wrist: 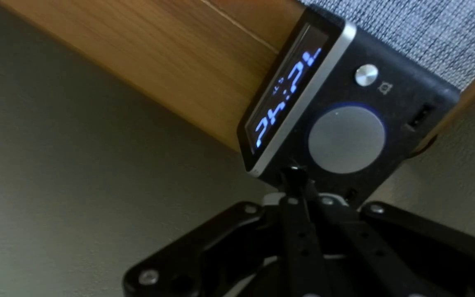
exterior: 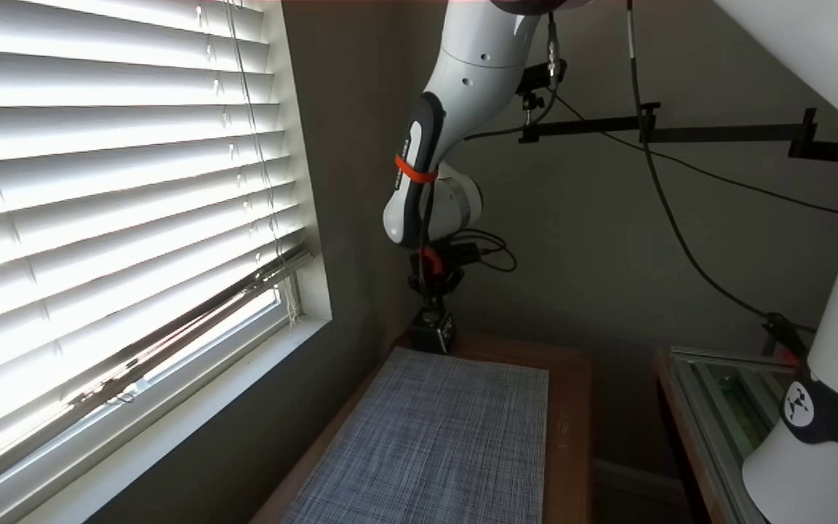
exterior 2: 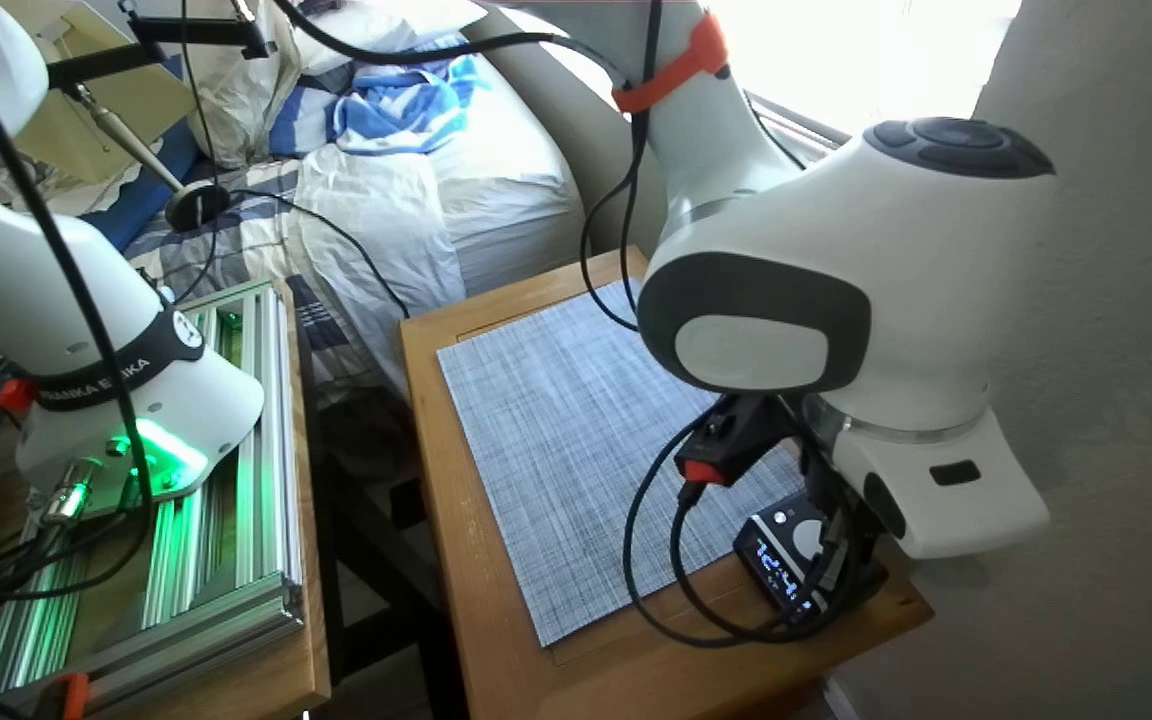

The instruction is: Press the right button on the alarm clock

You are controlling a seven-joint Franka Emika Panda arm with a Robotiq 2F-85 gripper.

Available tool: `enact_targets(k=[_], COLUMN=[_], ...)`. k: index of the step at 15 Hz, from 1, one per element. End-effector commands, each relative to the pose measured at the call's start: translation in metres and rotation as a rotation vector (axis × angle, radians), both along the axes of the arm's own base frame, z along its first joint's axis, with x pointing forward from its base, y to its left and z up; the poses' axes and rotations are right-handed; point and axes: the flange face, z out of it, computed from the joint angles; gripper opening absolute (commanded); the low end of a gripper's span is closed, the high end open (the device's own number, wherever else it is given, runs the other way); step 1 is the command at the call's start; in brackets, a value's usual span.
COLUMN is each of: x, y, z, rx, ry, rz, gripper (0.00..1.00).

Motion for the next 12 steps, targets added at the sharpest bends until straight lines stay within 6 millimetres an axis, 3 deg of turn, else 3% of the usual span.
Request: enact_targets(k=[1,12], x=[0.0058,0.0073], y=[-0.0064,-0.0074], z=[-0.0052,-0.0079], rx=[0.005,0.004], ry=[-0.033,-0.036], rz=[-0.001,-0.007], gripper=[0.0,0.0])
